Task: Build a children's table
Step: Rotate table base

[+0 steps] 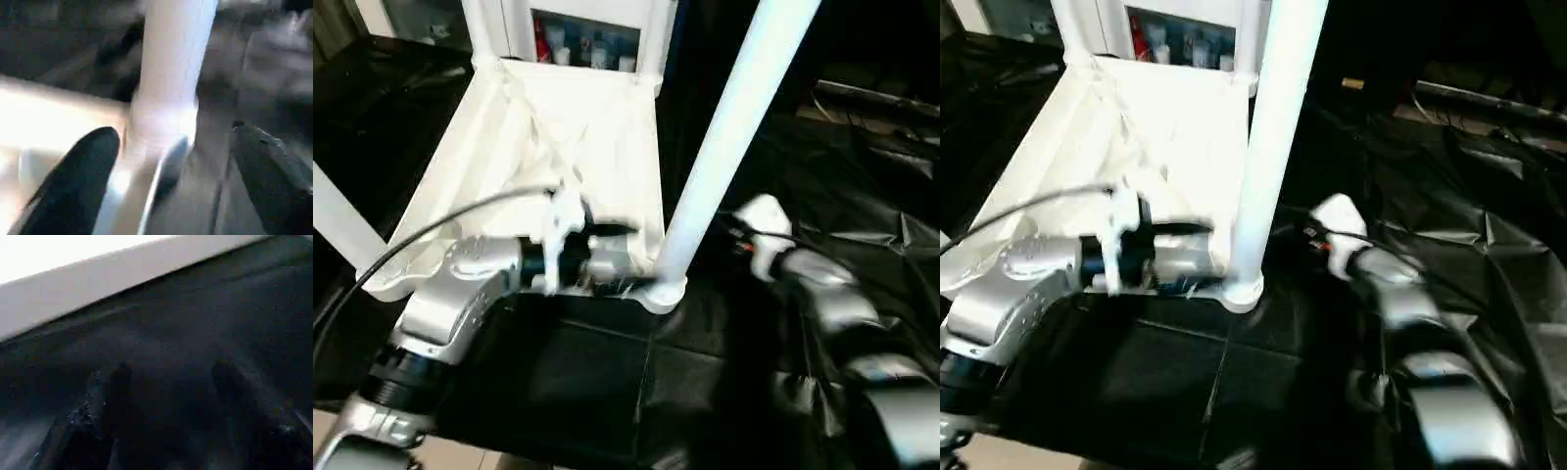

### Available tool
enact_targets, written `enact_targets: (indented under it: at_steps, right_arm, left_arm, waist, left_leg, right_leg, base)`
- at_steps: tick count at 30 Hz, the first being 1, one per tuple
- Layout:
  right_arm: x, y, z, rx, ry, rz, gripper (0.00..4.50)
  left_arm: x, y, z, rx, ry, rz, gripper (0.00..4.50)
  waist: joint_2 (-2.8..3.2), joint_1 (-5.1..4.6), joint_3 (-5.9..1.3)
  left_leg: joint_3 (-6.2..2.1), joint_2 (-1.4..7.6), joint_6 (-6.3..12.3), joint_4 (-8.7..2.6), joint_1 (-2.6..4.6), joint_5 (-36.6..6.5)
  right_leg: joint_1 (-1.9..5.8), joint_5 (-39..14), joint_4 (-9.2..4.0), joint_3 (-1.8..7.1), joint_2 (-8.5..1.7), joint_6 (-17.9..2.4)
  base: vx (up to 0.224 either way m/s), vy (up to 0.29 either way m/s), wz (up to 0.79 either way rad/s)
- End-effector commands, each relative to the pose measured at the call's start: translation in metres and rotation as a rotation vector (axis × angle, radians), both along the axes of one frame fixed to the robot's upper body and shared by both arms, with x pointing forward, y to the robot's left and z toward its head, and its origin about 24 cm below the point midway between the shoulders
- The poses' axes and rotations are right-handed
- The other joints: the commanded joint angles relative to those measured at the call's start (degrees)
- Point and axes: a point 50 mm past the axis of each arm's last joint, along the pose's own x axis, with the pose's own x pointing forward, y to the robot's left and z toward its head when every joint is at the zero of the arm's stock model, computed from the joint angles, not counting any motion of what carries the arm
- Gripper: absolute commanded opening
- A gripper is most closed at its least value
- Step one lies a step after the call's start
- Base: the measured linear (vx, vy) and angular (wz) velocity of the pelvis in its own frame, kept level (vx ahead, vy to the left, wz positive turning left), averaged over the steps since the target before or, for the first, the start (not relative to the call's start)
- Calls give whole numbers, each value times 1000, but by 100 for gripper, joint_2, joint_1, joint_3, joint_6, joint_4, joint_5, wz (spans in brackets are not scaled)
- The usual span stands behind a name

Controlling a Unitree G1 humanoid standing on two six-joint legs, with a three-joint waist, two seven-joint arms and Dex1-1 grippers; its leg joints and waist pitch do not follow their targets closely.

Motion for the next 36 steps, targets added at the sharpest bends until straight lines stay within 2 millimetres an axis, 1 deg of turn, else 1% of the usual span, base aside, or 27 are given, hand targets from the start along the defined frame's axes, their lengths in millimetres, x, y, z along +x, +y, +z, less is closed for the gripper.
enact_targets:
  at_steps: [1, 2, 4, 5, 7, 8, 9, 10, 12, 13, 14, 15, 18, 19, 20, 21, 22, 23, 24, 25, 26, 27, 29, 30, 33, 34, 36]
  right_arm:
    - [-16, -11, 11, -26, 39, 135, 305]
    - [-16, -11, 11, -26, 39, 135, 305]
    - [-31, -15, 23, -24, 71, 249, 305]
    - [-31, -15, 23, -24, 71, 249, 305]
    - [-39, -17, 29, -31, 84, 293, 305]
    - [-45, -18, 34, -36, 96, 329, 305]
    - [-48, -19, 38, -34, 102, 345, 305]
    - [-51, -20, 42, -32, 109, 361, 305]
    - [-53, -20, 45, -26, 114, 369, 305]
    - [-55, -20, 48, -23, 118, 373, 305]
    - [-58, -20, 51, -18, 125, 377, 305]
    - [-60, -19, 54, 1, 140, 379, 305]
    - [-65, -18, 58, 35, 172, 382, 305]
    - [-68, -16, 61, 51, 197, 387, 332]
    - [-68, -15, 62, 56, 203, 388, 332]
    - [-69, -14, 63, 68, 211, 388, 339]
    - [-70, -13, 65, 77, 214, 392, 344]
    - [-71, -12, 65, 81, 217, 395, 358]
    - [-72, -10, 66, 83, 218, 398, 358]
    - [-72, -10, 66, 83, 218, 398, 373]
    - [-74, -7, 65, 89, 222, 400, 383]
    - [-74, -7, 65, 89, 222, 400, 383]
    - [-77, -3, 65, 98, 234, 395, 416]
    - [-77, -3, 65, 98, 234, 395, 416]
    - [-81, 0, 62, 110, 255, 392, 433]
    - [-82, 1, 61, 112, 259, 391, 446]
    - [-82, 3, 60, 112, 265, 391, 450]
  left_arm:
    - [-1, 2, -10, 94, 5, -68, 381]
    - [-1, 2, -10, 94, 5, -68, 369]
    - [3, 2, -14, 141, 12, -99, 357]
    - [3, 2, -14, 141, 12, -99, 357]
    - [5, 2, -15, 162, 11, -111, 337]
    - [9, 2, -15, 176, 5, -110, 327]
    - [12, 2, -15, 186, -4, -102, 318]
    - [15, 2, -15, 199, -12, -96, 318]
    - [18, 2, -15, 209, -19, -90, 305]
    - [20, 2, -15, 212, -19, -84, 292]
    - [24, 2, -15, 215, -18, -78, 282]
    - [27, 1, -14, 207, -9, -73, 282]
    - [30, 1, -15, 210, 5, -77, 267]
    - [33, 1, -17, 223, 19, -81, 236]
    - [34, 1, -18, 232, 25, -84, 236]
    - [35, 2, -18, 241, 28, -88, 229]
    - [36, 2, -19, 250, 28, -89, 219]
    - [37, 3, -19, 259, 31, -92, 205]
    - [38, 3, -20, 269, 33, -97, 205]
    - [38, 3, -20, 269, 33, -97, 193]
    - [38, 5, -21, 284, 44, -108, 187]
    - [38, 5, -21, 284, 44, -108, 187]
    - [39, 6, -21, 288, 57, -118, 157]
    - [39, 6, -21, 288, 57, -118, 157]
    - [40, 7, -20, 281, 68, -121, 141]
    - [41, 7, -20, 273, 71, -120, 118]
    - [41, 5, -20, 255, 78, -124, 100]
  waist:
    - [57, 41, -437]
    - [74, 71, -437]
    - [117, 104, -450]
    - [117, 104, -450]
    - [76, 102, -440]
    - [103, 111, -447]
    - [89, 113, -441]
    - [110, 129, -470]
    - [97, 130, -465]
    - [90, 132, -483]
    - [95, 139, -499]
    - [90, 134, -493]
    - [102, 163, -527]
    - [173, 177, -535]
    - [173, 177, -535]
    - [148, 192, -543]
    - [191, 201, -541]
    - [203, 212, -545]
    - [184, 223, -550]
    - [177, 229, -550]
    - [210, 236, -553]
    - [222, 242, -548]
    - [229, 264, -558]
    - [233, 268, -556]
    - [245, 277, -564]
    - [240, 275, -566]
    - [239, 277, -561]
  left_leg:
    - [34, -5, 459, -327, 72, -816]
    - [32, 5, 481, -334, 77, -863]
    - [18, 16, 463, -346, 97, -945]
    - [18, 16, 463, -346, 97, -945]
    - [4, 20, 418, -349, 71, -1008]
    - [15, 14, 387, -342, 100, -1074]
    - [17, 14, 396, -339, 101, -1100]
    - [-2, 8, 399, -330, 86, -1036]
    - [2, 1, 422, -333, 84, -1004]
    - [-10, 12, 406, -326, 61, -945]
    - [3, 2, 410, -312, 86, -930]
    - [5, -3, 423, -311, 81, -916]
    - [-10, -1, 454, -299, 68, -796]
    - [-8, -12, 477, -298, 79, -765]
    - [-8, -12, 477, -298, 79, -765]
    - [-14, -9, 481, -293, 78, -774]
    - [-13, -14, 464, -294, 77, -822]
    - [-17, -18, 450, -287, 72, -838]
    - [-19, -20, 437, -287, 64, -853]
    - [-24, -22, 418, -288, 50, -851]
    - [-23, -22, 389, -286, 59, -887]
    - [-24, -30, 375, -289, 58, -900]
    - [-30, -25, 315, -296, 62, -895]
    - [-31, -28, 310, -299, 61, -881]
    - [-36, -13, 286, -304, 69, -900]
    - [-31, -20, 280, -299, 68, -903]
    - [-31, -25, 281, -298, 59, -909]
  right_leg:
    - [388, -482, -381, 185, -224, -1419]
    - [394, -490, -393, 192, -230, -1402]
    - [390, -560, -389, 185, -242, -1455]
    - [390, -560, -389, 185, -242, -1455]
    - [396, -744, -405, 183, -264, -1440]
    - [382, -872, -435, 186, -256, -1432]
    - [382, -893, -446, 192, -247, -1417]
    - [411, -821, -410, 189, -251, -1408]
    - [399, -823, -431, 186, -241, -1391]
    - [414, -767, -405, 181, -269, -1424]
    - [405, -763, -415, 179, -251, -1433]
    - [405, -744, -420, 184, -245, -1427]
    - [435, -486, -377, 178, -262, -1497]
    - [434, -347, -393, 174, -245, -1549]
    - [434, -347, -393, 174, -245, -1549]
    - [445, -294, -373, 171, -251, -1573]
    - [447, -336, -391, 172, -256, -1577]
    - [454, -347, -386, 172, -263, -1581]
    - [463, -409, -394, 172, -265, -1563]
    - [468, -490, -396, 170, -265, -1521]
    - [453, -625, -416, 170, -270, -1483]
    - [451, -695, -428, 172, -264, -1453]
    - [453, -731, -422, 169, -262, -1415]
    - [455, -724, -424, 170, -260, -1402]
    - [443, -641, -408, 165, -270, -1435]
    - [442, -575, -403, 162, -262, -1473]
    - [452, -602, -409, 166, -273, -1469]
  base:
    - [0, 0, 0]
    - [0, 0, 0]
    - [0, 0, 0]
    - [0, 0, 0]
    - [0, 0, 0]
    - [0, 0, 0]
    - [0, 0, 0]
    - [0, 0, 0]
    - [0, 0, 0]
    - [0, 0, 0]
    - [0, 0, 0]
    - [0, 0, 0]
    - [0, 0, 0]
    - [0, 0, 0]
    - [0, 0, 0]
    - [0, 0, 0]
    - [0, 0, 0]
    - [0, 0, 0]
    - [0, 0, 0]
    - [0, 0, 0]
    - [0, 0, 0]
    - [0, 0, 0]
    - [0, 0, 0]
    - [0, 0, 0]
    - [0, 0, 0]
    - [0, 0, 0]
    - [0, 0, 0]
